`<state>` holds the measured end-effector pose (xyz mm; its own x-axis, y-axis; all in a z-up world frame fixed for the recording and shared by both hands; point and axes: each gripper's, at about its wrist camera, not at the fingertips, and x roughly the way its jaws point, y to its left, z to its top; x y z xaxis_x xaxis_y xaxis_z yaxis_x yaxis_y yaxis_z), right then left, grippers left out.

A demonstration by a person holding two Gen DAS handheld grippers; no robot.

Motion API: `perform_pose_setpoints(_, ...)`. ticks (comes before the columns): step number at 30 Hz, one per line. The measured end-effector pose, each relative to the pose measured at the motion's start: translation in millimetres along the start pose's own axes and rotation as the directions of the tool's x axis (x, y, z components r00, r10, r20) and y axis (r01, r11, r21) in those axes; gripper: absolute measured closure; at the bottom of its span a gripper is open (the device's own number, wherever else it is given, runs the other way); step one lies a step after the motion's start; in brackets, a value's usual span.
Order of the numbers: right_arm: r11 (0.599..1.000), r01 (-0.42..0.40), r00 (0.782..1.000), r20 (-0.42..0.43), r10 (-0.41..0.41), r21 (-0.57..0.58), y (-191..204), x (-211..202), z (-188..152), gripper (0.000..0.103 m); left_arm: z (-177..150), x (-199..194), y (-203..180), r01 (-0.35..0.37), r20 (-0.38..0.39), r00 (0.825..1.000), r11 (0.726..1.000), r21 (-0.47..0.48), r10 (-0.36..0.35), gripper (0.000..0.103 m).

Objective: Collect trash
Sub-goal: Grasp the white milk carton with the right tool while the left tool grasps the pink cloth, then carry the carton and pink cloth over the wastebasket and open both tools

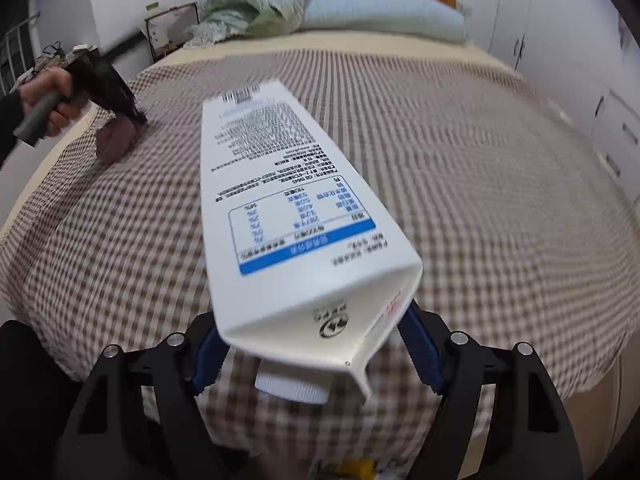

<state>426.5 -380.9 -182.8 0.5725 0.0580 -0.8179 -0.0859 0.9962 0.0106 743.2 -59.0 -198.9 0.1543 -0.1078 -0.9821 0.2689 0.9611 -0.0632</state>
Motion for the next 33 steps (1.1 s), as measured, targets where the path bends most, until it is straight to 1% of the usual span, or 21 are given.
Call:
perform_pose_setpoints(2,0.999,-0.004,1.000,0.008,0.003,0.045,-4.9,-7.6,-4.0,0.031,-13.0,-27.1,-2.6,0.017,0.044,0.999,1.000,0.000,-0.017,0.101)
perform_pose_setpoints(3,0.998,-0.003,1.000,0.019,0.002,0.057,-5.7,-13.9,-4.8,0.031,-23.0,-45.4,-4.9,0.032,0.079,0.996,0.999,0.005,-0.033,0.101)
perform_pose_setpoints(4,0.998,0.001,0.999,0.035,-0.003,0.064,-10.9,-26.1,-10.5,0.031,-34.4,-64.3,-7.5,0.044,0.115,0.992,0.999,0.009,-0.045,0.101)
perform_pose_setpoints(8,0.998,0.011,0.995,0.099,-0.017,0.064,-13.9,-63.8,-13.8,0.032,-72.8,-122.5,-21.9,0.049,0.226,0.973,0.999,0.013,-0.050,0.101)
perform_pose_setpoints(11,0.998,0.035,0.989,0.139,-0.042,0.055,-16.0,-97.1,-20.1,0.033,-101.4,-161.4,-48.3,0.057,0.315,0.947,0.998,0.025,-0.062,0.101)
perform_pose_setpoints(12,0.997,0.046,0.986,0.156,-0.055,0.060,-21.3,-115.3,-27.2,0.033,-111.6,-173.0,-60.9,0.062,0.339,0.938,0.997,0.041,-0.073,0.101)
perform_pose_setpoints(14,0.995,0.070,0.982,0.169,-0.081,0.069,-23.6,-131.8,-34.5,0.033,-135.4,-193.1,-91.4,0.077,0.387,0.916,0.994,0.083,-0.104,0.101)
perform_pose_setpoints(15,0.994,0.081,0.980,0.177,-0.093,0.076,-28.3,-146.0,-45.0,0.033,-144.4,-198.0,-101.1,0.083,0.400,0.909,0.991,0.102,-0.117,0.101)
perform_pose_setpoints(16,0.992,0.095,0.978,0.176,-0.108,0.084,-31.6,-157.5,-54.4,0.033,-157.5,-203.7,-120.2,0.100,0.417,0.897,0.986,0.136,-0.148,0.101)
perform_pose_setpoints(19,0.984,0.136,0.977,0.148,-0.152,0.111,-44.4,-189.6,-91.6,0.033,-200.7,-207.6,-161.8,0.148,0.432,0.871,0.964,0.221,-0.233,0.101)
perform_pose_setpoints(20,0.981,0.149,0.977,0.135,-0.165,0.122,-48.8,-200.0,-105.6,0.033,-210.7,-207.9,-176.9,0.165,0.426,0.867,0.955,0.247,-0.260,0.101)
perform_pose_setpoints(21,0.977,0.169,0.976,0.114,-0.184,0.133,-52.9,-215.1,-126.7,0.033,-224.2,-206.7,-189.0,0.182,0.415,0.863,0.943,0.280,-0.290,0.101)
perform_pose_setpoints(23,0.966,0.217,0.971,0.073,-0.229,0.142,-56.7,-224.3,-151.5,0.033,-242.2,-200.3,-210.3,0.206,0.392,0.858,0.922,0.329,-0.332,0.101)
perform_pose_setpoints(25,0.951,0.266,0.963,-0.007,-0.268,0.155,-63.6,-220.4,-178.5,0.033,-252.6,-188.0,-232.7,0.233,0.356,0.860,0.902,0.363,-0.365,0.101)
perform_pose_setpoints(27,0.944,0.265,0.964,-0.067,-0.257,0.195,-72.8,-204.6,-201.0,0.033,-261.6,-177.2,-251.8,0.236,0.329,0.869,0.893,0.384,-0.371,0.101)
perform_pose_setpoints(29,0.938,0.268,0.962,-0.113,-0.249,0.221,-82.2,-176.3,-221.1,0.033,-265.7,-163.9,-262.7,0.241,0.304,0.877,0.888,0.390,-0.372,0.101)
perform_pose_setpoints(31,0.933,0.277,0.955,-0.173,-0.241,0.228,-86.8,-127.9,-232.8,0.033,-269.7,-150.8,-270.0,0.251,0.275,0.888,0.890,0.380,-0.368,0.101)
perform_pose_setpoints(32,0.933,0.274,0.953,-0.192,-0.232,0.231,-89.6,-109.6,-237.4,0.033,-272.7,-147.7,-273.3,0.252,0.269,0.891,0.891,0.378,-0.366,0.101)
perform_pose_setpoints(33,0.932,0.270,0.951,-0.222,-0.217,0.244,-92.2,-80.0,-241.3,0.034,-274.1,-145.7,-275.2,0.251,0.266,0.893,0.892,0.375,-0.363,0.101)
